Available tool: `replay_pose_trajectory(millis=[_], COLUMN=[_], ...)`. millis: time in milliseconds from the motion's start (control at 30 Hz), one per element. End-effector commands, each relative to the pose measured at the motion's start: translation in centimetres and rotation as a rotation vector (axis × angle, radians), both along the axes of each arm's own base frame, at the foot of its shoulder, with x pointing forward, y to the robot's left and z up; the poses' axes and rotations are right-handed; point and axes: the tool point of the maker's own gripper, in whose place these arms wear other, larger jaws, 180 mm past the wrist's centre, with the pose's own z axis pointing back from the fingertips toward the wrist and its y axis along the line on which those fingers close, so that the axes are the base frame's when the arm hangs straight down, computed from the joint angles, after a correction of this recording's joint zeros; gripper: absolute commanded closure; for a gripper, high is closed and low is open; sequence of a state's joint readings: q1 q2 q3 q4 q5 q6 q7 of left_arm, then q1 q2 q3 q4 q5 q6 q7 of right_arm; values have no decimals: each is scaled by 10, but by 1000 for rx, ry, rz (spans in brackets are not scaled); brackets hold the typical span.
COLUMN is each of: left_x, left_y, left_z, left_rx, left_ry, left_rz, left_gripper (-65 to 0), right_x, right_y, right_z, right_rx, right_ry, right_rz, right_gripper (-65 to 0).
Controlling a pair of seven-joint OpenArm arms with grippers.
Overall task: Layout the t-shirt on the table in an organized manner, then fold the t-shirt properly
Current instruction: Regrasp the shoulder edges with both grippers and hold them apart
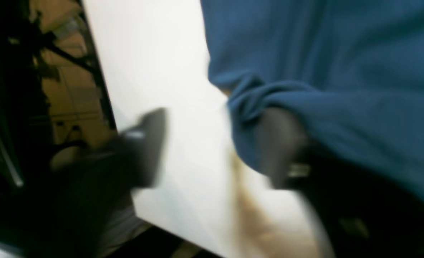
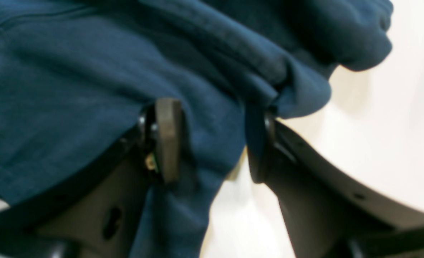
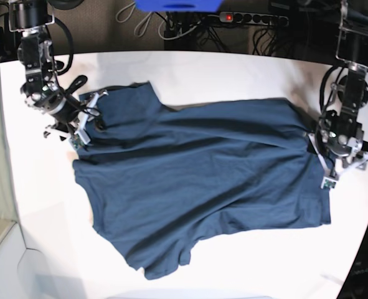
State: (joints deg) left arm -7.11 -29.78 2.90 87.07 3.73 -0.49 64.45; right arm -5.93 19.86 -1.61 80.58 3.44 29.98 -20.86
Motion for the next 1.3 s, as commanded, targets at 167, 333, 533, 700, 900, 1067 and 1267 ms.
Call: replay_pose_trajectory(millis=[167, 333, 533, 700, 900, 1067, 1267], left_x=[13, -30, -84, -102, -107, -109, -106], left_y=[-20, -55, -81, -102, -126, -130, -107], left_z=[62, 69, 12, -16, -40, -46, -49], left_rx=[-33, -53, -151, -240, -329, -369, -533], left_ry=[-212, -237, -117, -81, -66, -66, -110], left_rz=[-17, -116, -122, -85, -39, 0, 160], left_gripper=[-650, -650, -650, -650, -650, -650, -650], right_x=[-15, -13, -12, -12, -14, -15, -15], right_y=[-19, -19, -19, -19, -19, -19, -19], right_z=[-15, -14, -13, -13, -14, -15, -15], right_rx=[-110, -110, -110, -110, -110, -110, -110], right_ry=[81, 76, 75, 75, 78, 80, 80], right_rz=[-6, -5, -5, -5, -5, -5, -5], right_gripper=[-288, -288, -288, -288, -288, -288, -288])
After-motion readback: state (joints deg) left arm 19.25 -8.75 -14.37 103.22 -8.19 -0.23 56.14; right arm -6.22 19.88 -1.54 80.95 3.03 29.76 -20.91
